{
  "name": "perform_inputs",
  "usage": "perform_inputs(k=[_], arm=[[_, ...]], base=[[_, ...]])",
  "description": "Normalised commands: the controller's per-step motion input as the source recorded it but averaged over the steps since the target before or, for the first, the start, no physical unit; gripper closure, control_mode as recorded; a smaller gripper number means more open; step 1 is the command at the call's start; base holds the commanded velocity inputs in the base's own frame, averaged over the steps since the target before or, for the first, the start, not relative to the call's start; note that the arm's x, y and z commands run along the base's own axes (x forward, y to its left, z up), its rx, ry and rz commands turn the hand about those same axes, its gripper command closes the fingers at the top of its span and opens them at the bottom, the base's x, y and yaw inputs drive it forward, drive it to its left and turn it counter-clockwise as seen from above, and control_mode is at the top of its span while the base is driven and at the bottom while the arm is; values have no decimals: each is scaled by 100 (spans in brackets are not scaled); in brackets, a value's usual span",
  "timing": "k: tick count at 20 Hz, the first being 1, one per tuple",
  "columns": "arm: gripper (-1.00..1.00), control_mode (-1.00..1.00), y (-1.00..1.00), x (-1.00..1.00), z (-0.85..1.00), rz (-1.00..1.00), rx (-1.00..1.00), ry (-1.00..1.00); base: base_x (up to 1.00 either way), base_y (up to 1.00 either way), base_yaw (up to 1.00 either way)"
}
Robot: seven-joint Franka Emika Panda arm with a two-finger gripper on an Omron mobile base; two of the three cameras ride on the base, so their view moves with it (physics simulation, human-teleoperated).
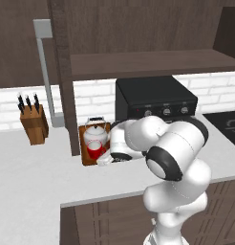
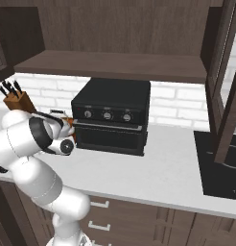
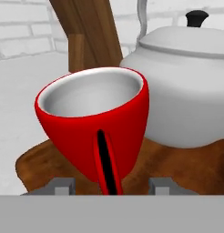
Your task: Pick the kettle from the counter and place it on the tray. Then pick the mug from the cabinet and place it on the tray. Then close the cabinet doors.
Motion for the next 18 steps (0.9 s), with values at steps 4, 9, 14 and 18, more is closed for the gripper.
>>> perform_inputs(k=[4,9,14,18], arm=[[-100,-100,0,0,6,0,0,0],[-100,-100,0,-18,40,0,0,-3],[-100,-100,-3,-44,69,0,0,-1],[-100,-100,-21,-48,93,-2,0,13]], base=[[0,0,0],[0,0,0],[0,0,0],[0,0,0]])
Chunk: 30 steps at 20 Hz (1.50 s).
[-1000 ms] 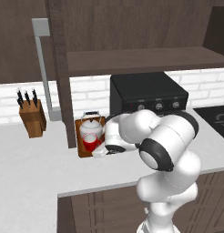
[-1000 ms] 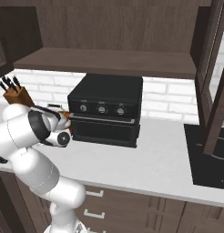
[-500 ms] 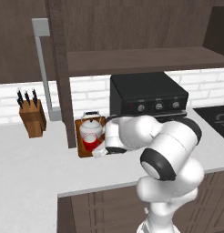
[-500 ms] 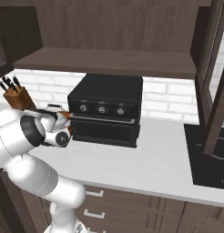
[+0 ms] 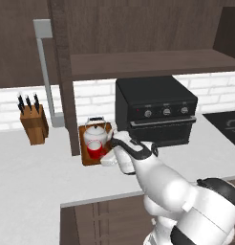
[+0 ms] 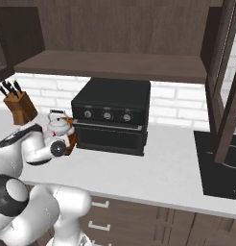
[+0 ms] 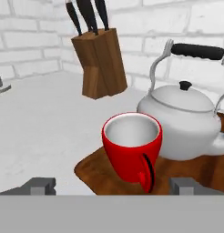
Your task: Pick the kettle from the counter and place it on the tray. Then pick the mug from the cabinet and place it on the tray. Then close the cabinet doors.
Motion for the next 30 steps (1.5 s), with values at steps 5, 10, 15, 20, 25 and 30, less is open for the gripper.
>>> perform_inputs(k=[5,10,15,20,25,30], arm=[[-100,-100,-29,-31,100,-12,0,41],[-100,-100,-26,-22,95,-17,-1,51],[-100,-100,0,-2,29,-15,-4,19],[-100,-100,0,0,0,0,0,1],[-100,-100,0,0,-3,0,0,0],[-100,-100,0,-2,-6,0,0,-4]], base=[[0,0,0],[0,0,0],[0,0,0],[0,0,0],[0,0,0],[0,0,0]])
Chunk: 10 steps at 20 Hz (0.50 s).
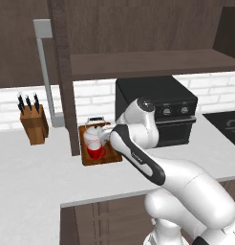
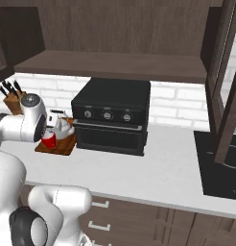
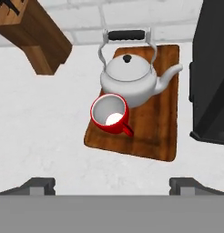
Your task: Pick the kettle from the counter and place it on the tray. Then pick the mug from the cabinet and place it on the tray. Then close the cabinet doors.
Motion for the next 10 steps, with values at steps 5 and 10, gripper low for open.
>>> perform_inputs(k=[5,10], arm=[[-100,-100,0,-3,0,0,0,-1],[-100,-100,-5,-53,9,0,1,-13]], base=[[0,0,0],[0,0,0]])
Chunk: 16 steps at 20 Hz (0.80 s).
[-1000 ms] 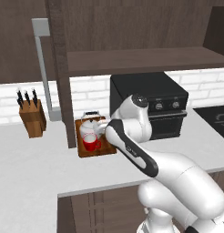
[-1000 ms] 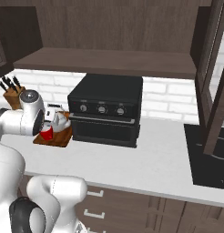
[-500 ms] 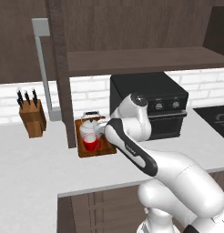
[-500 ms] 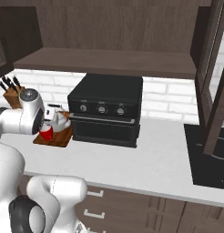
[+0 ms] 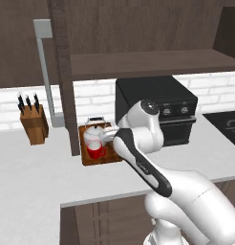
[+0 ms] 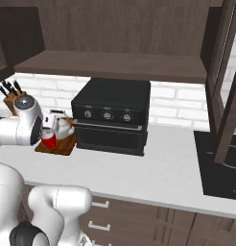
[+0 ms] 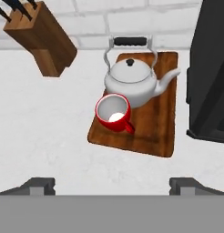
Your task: Pick the kettle from the counter and place it on the tray. Then pick the mug from the cabinet and place it on the tray. Then close the cabinet doors.
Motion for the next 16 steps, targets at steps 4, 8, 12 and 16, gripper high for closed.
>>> perform_inputs(k=[4,8,12,16], arm=[[-100,-100,-30,-71,32,0,9,-16],[-100,-100,-48,-32,45,-2,13,-2],[-100,-100,-77,-4,47,-13,21,0],[-100,-100,-91,0,44,-23,25,0]], base=[[0,0,0],[0,0,0],[0,0,0],[0,0,0]])
